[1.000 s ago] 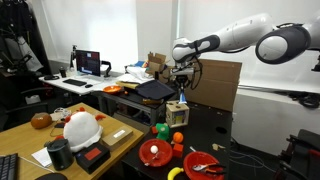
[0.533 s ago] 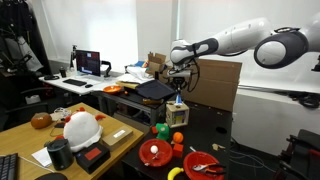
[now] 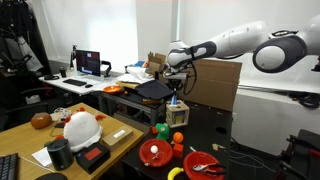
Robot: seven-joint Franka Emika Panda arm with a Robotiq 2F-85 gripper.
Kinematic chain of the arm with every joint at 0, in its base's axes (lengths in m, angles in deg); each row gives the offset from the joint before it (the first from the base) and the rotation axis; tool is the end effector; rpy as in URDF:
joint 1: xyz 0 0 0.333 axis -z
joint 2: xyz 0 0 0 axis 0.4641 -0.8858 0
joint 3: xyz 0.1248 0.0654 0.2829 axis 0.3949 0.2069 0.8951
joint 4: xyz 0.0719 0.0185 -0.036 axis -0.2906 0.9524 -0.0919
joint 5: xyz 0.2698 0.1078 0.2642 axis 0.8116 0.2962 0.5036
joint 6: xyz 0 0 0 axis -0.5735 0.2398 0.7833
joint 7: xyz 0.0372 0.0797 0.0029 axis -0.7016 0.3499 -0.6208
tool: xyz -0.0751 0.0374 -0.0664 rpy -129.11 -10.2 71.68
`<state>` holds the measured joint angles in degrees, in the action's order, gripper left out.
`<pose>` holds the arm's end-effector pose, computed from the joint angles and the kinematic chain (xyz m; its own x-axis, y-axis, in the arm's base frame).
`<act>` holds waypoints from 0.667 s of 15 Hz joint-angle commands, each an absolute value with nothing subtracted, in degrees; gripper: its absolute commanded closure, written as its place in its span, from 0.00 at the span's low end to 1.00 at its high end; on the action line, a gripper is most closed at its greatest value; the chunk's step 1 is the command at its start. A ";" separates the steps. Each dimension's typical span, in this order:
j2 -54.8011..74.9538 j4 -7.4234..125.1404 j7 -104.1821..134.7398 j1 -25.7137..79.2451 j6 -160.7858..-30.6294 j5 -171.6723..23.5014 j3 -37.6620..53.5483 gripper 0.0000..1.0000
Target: Pick up the blue and white tube from the red bowl and place it on top of the wooden box
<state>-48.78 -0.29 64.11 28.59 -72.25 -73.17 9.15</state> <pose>0.8089 -0.0322 0.1869 0.5812 -0.8087 0.0901 -0.8126 -0.5826 0.0125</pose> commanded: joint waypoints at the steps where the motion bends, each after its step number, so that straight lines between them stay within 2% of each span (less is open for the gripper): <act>1: -50.35 -3.17 66.95 28.59 -72.52 -73.24 8.44 0.97; 3: -50.65 -3.54 68.02 28.71 -72.51 -73.23 8.36 0.97; 4: -50.76 -3.68 68.99 28.68 -72.35 -73.34 8.18 0.64; 6: -50.85 -3.89 69.95 28.58 -72.58 -73.59 7.89 0.58; 10: -50.72 -3.94 70.96 27.84 -73.43 -74.48 6.56 0.28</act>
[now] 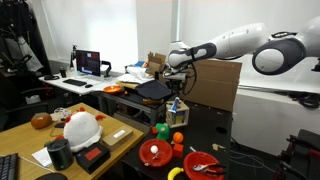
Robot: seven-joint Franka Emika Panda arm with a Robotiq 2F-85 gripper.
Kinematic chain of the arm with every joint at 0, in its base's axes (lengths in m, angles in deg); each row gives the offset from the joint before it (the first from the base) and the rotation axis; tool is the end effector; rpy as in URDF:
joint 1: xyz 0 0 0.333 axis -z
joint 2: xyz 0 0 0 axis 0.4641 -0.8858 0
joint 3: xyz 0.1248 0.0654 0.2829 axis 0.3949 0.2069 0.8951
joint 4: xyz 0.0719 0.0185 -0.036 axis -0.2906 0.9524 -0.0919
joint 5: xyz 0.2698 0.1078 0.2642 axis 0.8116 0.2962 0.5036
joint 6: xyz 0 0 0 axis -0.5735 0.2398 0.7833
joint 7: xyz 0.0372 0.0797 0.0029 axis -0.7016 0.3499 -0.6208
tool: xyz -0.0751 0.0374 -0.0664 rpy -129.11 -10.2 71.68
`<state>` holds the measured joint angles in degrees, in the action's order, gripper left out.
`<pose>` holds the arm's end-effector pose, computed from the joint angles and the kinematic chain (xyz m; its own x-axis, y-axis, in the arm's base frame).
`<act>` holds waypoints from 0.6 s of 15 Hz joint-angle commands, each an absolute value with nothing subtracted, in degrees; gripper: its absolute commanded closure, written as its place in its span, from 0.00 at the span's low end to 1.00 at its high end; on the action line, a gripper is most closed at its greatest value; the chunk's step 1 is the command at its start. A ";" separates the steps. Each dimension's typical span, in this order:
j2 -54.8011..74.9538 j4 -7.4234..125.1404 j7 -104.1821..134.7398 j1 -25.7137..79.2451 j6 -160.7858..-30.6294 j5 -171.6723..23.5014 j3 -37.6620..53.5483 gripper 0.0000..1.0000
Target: Pick up the blue and white tube from the red bowl and place it on top of the wooden box
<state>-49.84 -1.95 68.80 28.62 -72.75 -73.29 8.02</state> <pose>0.8111 -0.0387 0.1871 0.5089 -0.8525 0.1190 -0.8587 -0.5125 0.0003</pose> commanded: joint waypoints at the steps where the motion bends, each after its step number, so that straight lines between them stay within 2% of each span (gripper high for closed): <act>1: -50.64 -3.90 71.01 27.71 -73.74 -74.54 6.25 0.19; 4: -49.74 -3.27 69.09 27.32 -74.04 -73.94 6.98 0.01; 9: -46.42 -1.00 55.06 26.89 -71.62 -72.11 12.49 0.00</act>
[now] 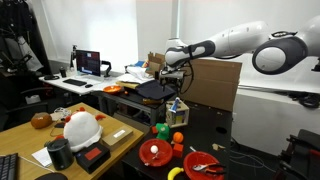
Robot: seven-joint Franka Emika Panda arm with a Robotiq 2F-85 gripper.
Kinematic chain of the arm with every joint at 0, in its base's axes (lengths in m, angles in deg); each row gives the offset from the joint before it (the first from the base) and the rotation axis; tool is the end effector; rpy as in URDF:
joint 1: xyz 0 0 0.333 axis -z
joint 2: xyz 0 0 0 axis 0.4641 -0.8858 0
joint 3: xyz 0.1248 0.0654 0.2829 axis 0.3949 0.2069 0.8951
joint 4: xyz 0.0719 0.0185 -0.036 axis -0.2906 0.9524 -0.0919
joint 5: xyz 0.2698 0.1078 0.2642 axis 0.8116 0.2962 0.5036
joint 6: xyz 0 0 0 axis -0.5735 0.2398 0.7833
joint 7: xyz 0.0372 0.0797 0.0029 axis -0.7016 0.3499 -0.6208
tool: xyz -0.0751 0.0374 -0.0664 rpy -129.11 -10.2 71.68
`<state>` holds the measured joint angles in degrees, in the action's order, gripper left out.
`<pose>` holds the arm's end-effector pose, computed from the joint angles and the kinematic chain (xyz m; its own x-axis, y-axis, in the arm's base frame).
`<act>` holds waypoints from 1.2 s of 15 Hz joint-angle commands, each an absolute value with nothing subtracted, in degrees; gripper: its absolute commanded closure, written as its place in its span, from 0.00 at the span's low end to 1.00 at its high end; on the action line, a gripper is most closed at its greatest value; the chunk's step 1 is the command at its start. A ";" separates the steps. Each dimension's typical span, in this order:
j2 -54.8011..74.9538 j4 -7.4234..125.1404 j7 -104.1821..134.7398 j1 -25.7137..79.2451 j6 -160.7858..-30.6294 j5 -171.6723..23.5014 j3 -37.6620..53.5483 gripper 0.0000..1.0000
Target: Pick up the blue and white tube from the red bowl and place it on top of the wooden box
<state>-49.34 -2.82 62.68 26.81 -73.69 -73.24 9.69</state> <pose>0.8168 -0.0029 0.2026 0.6245 -0.7717 0.1204 -0.7740 -0.6321 -0.0365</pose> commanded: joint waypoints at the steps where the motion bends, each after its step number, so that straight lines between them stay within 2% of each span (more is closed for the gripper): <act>1: -45.61 -0.44 51.74 27.23 -71.10 -72.04 13.60 0.00; 10: -39.83 2.02 31.97 29.53 -59.32 -72.28 19.21 0.00; 18: -36.51 5.71 27.89 29.74 -42.19 -71.91 22.36 0.00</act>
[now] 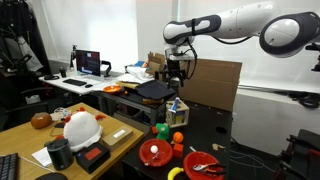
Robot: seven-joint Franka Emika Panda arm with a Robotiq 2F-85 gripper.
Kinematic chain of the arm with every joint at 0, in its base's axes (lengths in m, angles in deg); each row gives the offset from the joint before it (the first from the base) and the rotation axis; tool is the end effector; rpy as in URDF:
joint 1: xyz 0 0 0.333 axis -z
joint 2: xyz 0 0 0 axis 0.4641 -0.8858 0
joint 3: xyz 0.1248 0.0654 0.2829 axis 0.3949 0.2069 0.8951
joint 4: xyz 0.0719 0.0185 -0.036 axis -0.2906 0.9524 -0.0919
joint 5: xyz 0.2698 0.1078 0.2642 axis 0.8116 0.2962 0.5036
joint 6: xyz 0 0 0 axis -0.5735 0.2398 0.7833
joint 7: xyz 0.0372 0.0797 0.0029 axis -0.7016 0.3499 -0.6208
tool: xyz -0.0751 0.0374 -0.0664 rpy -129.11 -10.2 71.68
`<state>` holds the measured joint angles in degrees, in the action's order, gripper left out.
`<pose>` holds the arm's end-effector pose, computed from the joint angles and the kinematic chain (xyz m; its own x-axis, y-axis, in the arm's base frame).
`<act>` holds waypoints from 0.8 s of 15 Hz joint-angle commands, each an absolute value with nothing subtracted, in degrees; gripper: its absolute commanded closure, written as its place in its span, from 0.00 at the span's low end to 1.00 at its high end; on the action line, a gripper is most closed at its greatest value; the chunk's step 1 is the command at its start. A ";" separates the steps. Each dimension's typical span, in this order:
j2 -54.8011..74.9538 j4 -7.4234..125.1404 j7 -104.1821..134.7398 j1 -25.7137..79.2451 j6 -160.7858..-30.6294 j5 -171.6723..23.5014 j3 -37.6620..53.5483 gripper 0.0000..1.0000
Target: Pick up the blue and white tube from the red bowl and place it on top of the wooden box
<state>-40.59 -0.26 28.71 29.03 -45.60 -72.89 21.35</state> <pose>0.7704 0.0378 0.2687 0.9275 -0.2336 -0.2919 -0.2538 -0.9667 -0.0328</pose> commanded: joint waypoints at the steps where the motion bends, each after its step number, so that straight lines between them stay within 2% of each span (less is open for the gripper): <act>1: -36.01 6.75 28.40 29.84 -41.58 -71.77 22.74 0.00; 12: -24.59 28.71 32.39 31.14 -45.75 -70.56 23.33 0.00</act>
